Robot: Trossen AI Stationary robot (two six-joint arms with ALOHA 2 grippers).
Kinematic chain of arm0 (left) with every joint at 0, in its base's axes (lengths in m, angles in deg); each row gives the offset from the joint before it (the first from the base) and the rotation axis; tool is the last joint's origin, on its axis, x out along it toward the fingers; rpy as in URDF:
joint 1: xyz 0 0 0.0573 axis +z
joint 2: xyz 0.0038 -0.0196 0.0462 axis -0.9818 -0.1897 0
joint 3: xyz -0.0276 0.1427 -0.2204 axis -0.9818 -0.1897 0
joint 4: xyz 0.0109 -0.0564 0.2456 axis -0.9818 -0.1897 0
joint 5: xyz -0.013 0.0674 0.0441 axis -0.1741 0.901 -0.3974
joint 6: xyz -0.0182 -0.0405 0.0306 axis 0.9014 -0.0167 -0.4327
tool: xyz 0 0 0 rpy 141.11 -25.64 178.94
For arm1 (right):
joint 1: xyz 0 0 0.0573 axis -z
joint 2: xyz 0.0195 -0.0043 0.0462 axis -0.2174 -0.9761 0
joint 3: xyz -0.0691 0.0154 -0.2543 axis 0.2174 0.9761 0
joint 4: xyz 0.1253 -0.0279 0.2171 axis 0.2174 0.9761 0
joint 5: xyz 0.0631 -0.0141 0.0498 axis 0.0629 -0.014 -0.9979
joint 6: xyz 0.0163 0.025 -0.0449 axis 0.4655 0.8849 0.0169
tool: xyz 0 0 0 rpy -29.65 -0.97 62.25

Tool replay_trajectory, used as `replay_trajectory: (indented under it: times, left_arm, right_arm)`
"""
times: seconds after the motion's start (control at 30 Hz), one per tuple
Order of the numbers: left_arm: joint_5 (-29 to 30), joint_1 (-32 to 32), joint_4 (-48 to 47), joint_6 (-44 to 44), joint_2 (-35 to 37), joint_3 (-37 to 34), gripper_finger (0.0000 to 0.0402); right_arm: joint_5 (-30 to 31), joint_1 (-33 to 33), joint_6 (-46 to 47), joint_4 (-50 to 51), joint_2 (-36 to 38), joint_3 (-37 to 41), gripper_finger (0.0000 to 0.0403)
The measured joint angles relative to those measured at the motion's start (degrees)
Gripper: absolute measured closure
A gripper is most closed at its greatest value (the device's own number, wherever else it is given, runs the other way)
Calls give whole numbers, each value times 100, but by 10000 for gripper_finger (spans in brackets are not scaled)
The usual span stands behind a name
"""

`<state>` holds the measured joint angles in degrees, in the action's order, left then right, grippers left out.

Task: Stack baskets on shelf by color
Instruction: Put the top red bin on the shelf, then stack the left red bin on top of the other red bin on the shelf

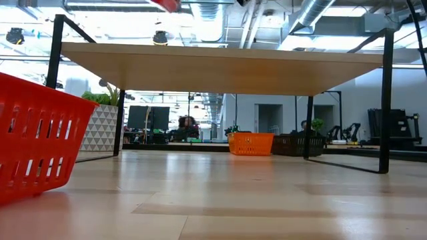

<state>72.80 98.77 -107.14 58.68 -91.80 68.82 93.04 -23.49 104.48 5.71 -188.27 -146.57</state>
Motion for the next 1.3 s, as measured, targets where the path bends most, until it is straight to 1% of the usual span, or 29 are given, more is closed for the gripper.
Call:
replay_trajectory:
  times: [0.07, 0.17, 0.23, 0.3, 0.4, 0.5, 0.7, 1.07, 1.17, 1.3]
  left_arm:
    - [1, 0, -168, 20, -3, -2, 152]
    - [-30, 0, -315, 52, -1, -2, 152]
    - [-95, 0, -330, 58, -1, -2, 152]
    - [-126, 0, -335, 59, -1, -2, 152]
    - [-129, 0, -334, 30, 1, -2, 152]
    - [-129, 0, -334, -22, -1, -2, 152]
    - [-172, 0, -332, -92, 1, -2, 152]
    - [-170, 0, -332, -93, -1, -2, 152]
    - [-178, 0, -330, -84, -1, -2, 152]
    - [-360, -2, -334, -44, -1, -2, 152]
  right_arm:
    - [-29, -2, 29, 187, -26, 31, 381]
    - [-115, -8, 209, -28, -162, 4, 374]
    - [-122, -17, 236, 85, -219, 29, 376]
    - [-148, -14, 278, -159, -355, 8, 382]
    - [-202, 43, 283, -10, -395, 29, 388]
    - [-212, 122, 296, -179, -439, 13, 385]
    - [-238, 169, 280, 50, -417, 22, 342]
    - [-253, 118, 261, 78, -408, 20, 260]
    - [-249, 127, 133, 77, -406, 20, 238]
    - [-234, 184, 60, 149, -271, 19, 214]
